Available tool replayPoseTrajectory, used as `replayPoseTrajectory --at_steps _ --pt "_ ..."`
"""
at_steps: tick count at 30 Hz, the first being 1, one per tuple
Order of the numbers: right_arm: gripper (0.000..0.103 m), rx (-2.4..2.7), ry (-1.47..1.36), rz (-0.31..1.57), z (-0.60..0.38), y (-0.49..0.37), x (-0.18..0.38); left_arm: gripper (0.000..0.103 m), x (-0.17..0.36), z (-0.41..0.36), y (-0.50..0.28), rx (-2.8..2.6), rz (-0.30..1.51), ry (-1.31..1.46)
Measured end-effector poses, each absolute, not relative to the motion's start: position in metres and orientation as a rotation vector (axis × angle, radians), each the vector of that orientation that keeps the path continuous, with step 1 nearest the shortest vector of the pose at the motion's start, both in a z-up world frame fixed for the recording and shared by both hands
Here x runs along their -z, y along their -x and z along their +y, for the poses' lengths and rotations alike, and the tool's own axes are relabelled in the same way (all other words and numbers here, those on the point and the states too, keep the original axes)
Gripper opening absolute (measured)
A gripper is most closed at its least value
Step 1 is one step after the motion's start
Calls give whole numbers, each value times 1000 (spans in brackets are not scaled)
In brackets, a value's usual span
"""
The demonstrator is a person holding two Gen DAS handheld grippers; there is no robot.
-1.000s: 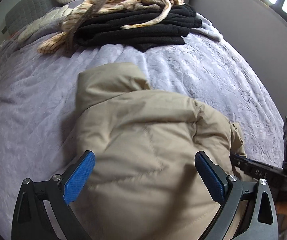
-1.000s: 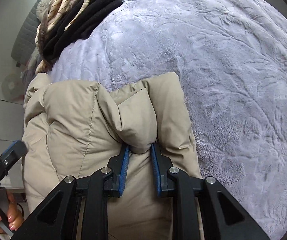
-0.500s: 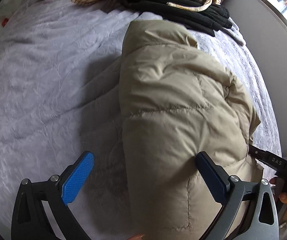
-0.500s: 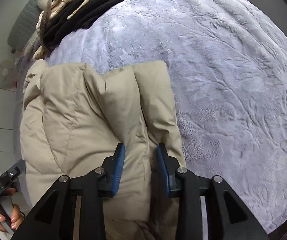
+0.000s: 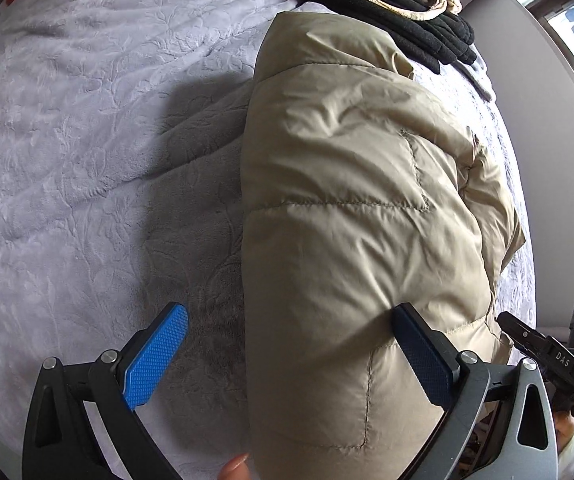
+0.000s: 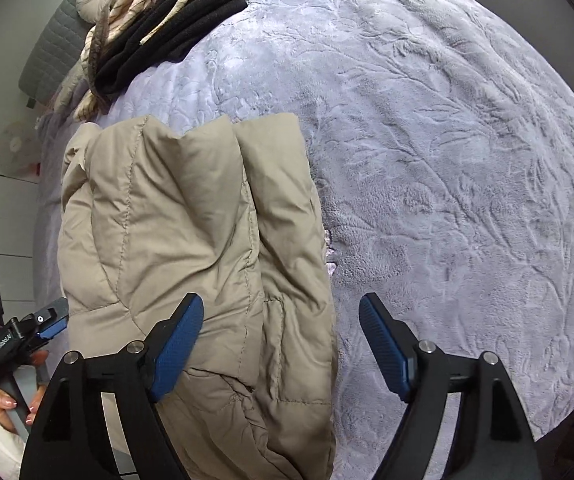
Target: Fold large clothes
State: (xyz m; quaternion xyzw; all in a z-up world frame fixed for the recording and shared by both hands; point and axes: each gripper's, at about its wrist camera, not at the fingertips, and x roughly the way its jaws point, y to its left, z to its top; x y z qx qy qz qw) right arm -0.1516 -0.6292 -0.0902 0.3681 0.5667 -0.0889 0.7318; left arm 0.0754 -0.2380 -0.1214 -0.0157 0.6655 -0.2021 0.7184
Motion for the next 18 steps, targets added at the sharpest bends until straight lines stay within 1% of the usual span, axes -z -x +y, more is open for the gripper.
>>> replayPoseTrajectory --at_steps 1,2,6,12,18 --pt "90 185 -819 1244 -630 152 91 102 122 -237 -75 450 1478 35" --pt "103 171 -828 1238 -630 150 92 102 122 -237 -76 454 1488 39" --pt "103 132 -860 1190 -633 153 92 102 124 -228 -76 461 1521 91" --pt "103 77 -925 1272 -641 151 107 102 132 -212 -78 520 1549 181" --pt "103 38 -978 1257 -647 151 111 102 141 -198 -81 656 1574 320"
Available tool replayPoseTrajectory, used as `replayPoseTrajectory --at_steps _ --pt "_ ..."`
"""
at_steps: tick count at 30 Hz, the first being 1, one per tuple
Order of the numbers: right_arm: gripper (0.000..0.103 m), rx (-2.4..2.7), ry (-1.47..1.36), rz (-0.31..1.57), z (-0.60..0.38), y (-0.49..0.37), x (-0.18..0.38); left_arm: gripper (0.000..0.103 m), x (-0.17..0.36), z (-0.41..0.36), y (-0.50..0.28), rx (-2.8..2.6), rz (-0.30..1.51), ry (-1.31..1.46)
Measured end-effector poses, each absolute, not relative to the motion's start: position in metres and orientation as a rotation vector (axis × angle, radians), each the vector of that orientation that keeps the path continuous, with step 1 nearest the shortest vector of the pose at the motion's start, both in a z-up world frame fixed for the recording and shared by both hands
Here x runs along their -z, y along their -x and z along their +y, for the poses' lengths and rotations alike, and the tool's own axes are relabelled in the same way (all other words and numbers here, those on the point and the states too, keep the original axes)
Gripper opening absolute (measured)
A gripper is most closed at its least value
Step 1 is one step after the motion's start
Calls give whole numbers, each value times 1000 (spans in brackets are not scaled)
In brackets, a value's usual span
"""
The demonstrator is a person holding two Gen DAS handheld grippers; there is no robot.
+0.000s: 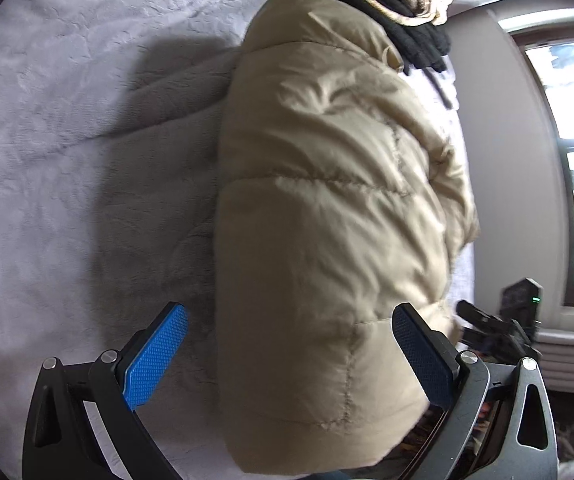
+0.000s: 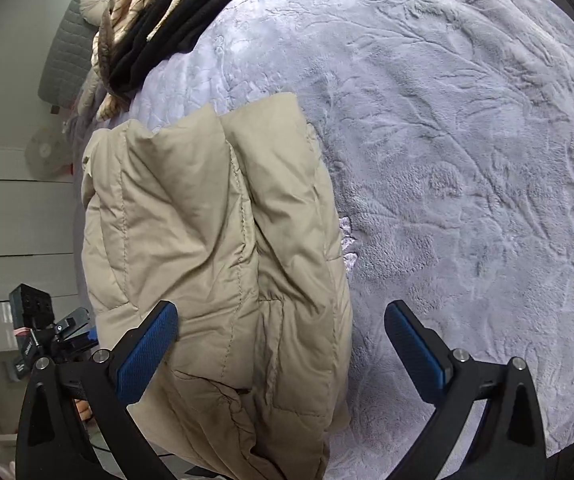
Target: Fold large clothes
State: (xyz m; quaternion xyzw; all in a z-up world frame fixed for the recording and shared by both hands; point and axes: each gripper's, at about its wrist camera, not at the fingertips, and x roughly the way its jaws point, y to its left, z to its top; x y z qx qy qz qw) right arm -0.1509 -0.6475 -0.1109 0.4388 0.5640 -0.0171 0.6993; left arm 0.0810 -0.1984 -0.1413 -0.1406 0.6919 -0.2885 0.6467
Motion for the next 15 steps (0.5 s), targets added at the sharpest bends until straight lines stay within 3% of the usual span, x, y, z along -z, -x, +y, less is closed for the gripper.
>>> replayPoseTrajectory --at_steps 10,15 --pt "103 -193 -1029 1284 -645 116 137 102 184 -183 -100 905 1614 593" --pt "103 -283 -1028 1340 -634 92 167 102 214 -188 -105 935 1662 577"
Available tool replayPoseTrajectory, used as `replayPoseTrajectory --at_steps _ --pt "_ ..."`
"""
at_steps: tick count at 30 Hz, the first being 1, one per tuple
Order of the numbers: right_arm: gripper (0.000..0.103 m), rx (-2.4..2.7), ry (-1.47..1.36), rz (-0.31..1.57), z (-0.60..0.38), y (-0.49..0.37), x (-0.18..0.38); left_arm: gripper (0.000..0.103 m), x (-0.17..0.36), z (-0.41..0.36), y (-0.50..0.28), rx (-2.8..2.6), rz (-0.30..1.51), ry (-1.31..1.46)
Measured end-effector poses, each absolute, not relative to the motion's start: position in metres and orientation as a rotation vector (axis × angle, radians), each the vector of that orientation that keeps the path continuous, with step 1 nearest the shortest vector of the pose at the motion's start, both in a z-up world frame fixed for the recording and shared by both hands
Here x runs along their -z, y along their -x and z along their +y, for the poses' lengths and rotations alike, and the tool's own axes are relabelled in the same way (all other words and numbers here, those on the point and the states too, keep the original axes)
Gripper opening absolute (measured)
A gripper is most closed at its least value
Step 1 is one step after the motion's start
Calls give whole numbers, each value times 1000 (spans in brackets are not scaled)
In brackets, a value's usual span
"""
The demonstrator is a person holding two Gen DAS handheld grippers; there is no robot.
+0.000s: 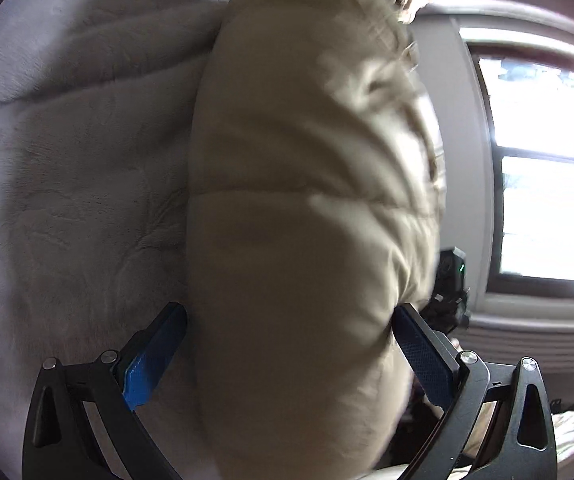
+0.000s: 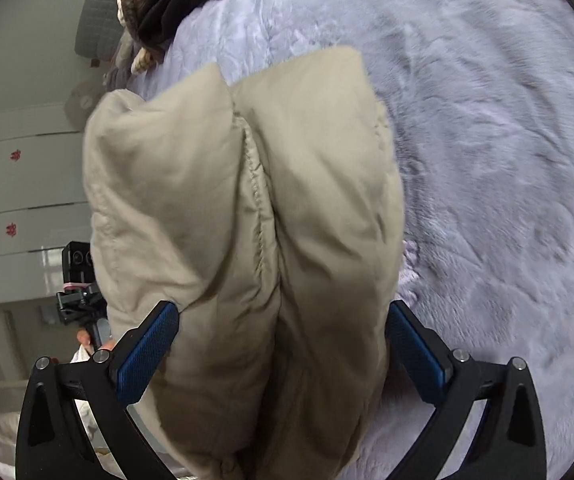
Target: Fold large clothes
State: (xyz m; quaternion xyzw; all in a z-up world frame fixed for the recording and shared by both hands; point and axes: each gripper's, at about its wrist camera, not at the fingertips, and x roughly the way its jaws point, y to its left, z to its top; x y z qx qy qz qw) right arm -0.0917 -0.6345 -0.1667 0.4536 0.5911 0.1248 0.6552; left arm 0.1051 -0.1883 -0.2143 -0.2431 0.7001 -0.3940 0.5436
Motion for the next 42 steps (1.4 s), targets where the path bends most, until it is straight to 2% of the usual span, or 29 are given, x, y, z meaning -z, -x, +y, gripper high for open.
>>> replayPoseTrajectory --at_steps 8,11,13,18,21,31,42 --pt "103 -370 -1150 1319 -621 59 198 103 242 -224 -105 979 1697 620" --pt "103 -342 -1178 1312 -618 57 198 103 235 -227 -104 949 1689 600" --pt "102 -321 -1202 1308 -618 59 196 98 222 -228 -101 936 1658 567" --pt "67 -318 -1249 1251 -618 65 184 85 196 -226 -98 939 1596 538" --pt "57 -340 -1247 1208 -614 71 167 85 180 -229 -95 962 1569 508" --pt "55 -404 -1237 1129 -571 57 118 85 128 -186 -97 982 1467 524" --pt "55 -471 -1196 1120 -428 -9 112 85 111 -40 -152 907 1426 529"
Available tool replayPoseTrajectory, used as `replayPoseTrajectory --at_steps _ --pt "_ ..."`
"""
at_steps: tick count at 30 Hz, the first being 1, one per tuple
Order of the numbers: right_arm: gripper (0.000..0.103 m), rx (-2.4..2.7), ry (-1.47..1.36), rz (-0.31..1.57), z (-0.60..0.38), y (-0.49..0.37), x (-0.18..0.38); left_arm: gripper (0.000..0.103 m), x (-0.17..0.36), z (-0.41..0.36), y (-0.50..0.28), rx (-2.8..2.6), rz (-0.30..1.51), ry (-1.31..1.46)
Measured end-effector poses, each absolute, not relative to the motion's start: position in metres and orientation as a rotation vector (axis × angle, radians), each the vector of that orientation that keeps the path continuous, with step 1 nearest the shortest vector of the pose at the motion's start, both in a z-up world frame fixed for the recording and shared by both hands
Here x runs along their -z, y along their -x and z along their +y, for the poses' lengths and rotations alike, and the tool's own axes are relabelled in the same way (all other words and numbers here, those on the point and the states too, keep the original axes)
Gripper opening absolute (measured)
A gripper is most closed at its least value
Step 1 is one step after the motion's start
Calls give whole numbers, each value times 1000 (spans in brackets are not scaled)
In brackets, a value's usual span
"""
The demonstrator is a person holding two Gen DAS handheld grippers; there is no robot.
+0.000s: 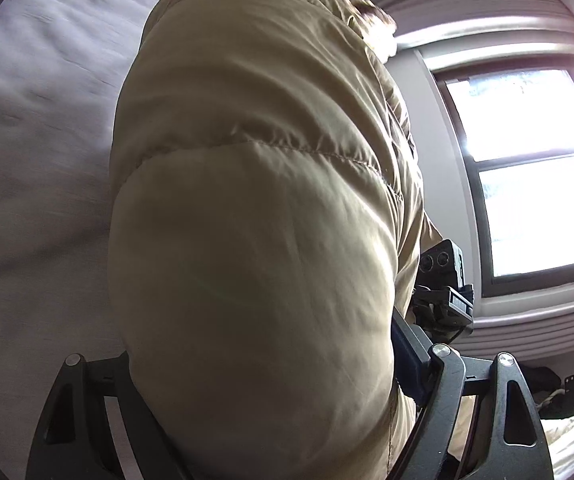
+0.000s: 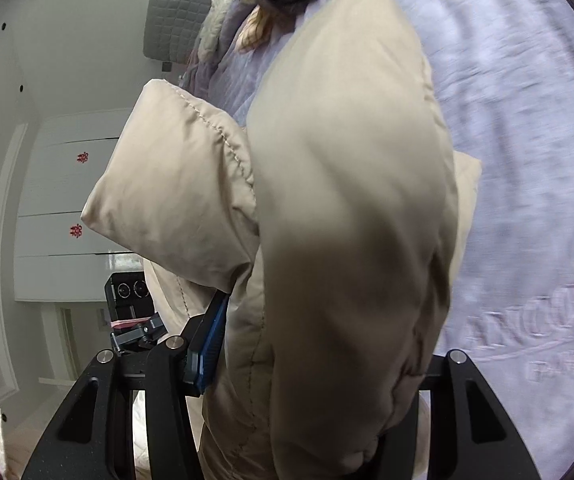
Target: Fold large clothes
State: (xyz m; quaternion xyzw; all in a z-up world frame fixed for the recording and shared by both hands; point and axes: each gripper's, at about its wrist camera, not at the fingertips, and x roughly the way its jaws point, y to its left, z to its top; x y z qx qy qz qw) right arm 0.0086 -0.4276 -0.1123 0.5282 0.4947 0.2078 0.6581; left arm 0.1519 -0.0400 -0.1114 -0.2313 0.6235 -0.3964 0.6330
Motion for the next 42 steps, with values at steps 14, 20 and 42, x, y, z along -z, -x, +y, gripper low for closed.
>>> replayPoseTrajectory --at_steps 14,20,42 --pt "65 -349 -1171 1304 -336 -70 168 95 188 79 -202 625 1535 532" --pt "67 -211 -912 1326 -357 -54 119 95 153 108 -199 531 1410 377" --pt "22 -135 -511 1375 -287 10 122 95 141 -115 -264 431 1203 -325"
